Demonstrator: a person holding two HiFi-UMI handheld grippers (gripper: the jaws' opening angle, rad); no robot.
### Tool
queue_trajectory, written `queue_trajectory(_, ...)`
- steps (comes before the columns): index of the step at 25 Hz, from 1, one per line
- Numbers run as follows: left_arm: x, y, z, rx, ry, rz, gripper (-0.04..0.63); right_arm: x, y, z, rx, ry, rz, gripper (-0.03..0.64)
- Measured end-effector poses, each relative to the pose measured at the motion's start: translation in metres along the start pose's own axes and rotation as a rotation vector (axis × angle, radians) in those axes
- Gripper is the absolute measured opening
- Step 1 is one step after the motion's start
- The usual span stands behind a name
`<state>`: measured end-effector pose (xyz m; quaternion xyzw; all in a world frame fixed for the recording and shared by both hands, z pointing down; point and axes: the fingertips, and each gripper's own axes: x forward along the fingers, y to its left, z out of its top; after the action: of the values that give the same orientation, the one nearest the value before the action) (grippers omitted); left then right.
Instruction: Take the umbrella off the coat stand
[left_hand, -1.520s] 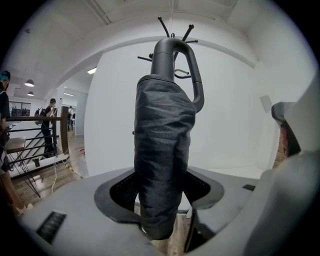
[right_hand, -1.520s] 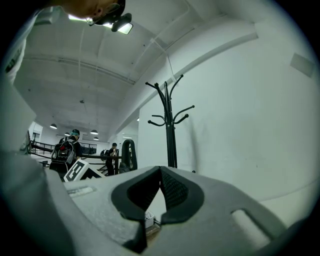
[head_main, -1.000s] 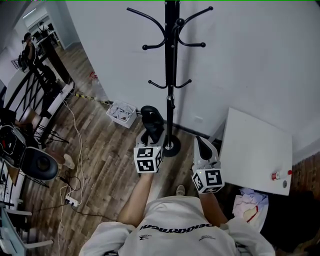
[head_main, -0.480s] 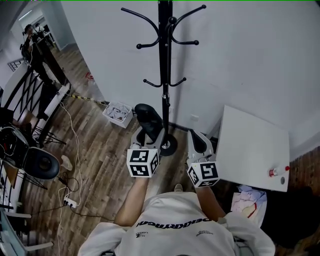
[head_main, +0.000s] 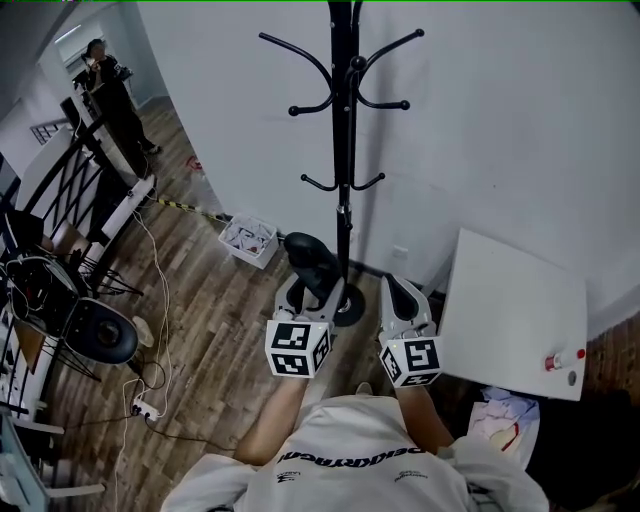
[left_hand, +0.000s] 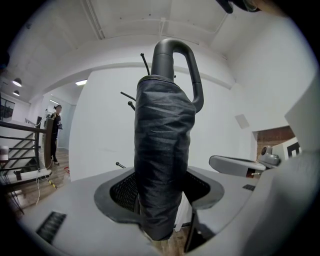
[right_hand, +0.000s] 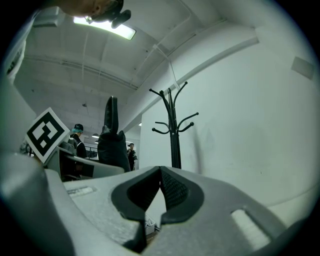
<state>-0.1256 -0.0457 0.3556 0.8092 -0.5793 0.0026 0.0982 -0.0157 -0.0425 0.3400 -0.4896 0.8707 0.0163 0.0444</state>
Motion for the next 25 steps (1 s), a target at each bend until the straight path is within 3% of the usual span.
queue_trajectory(25, -0.015, -0.006, -0.013, 0.026, 0.009, -0.004, 0.249, -0.001, 0.016, 0.002, -0.005, -0.005, 0.023, -0.002)
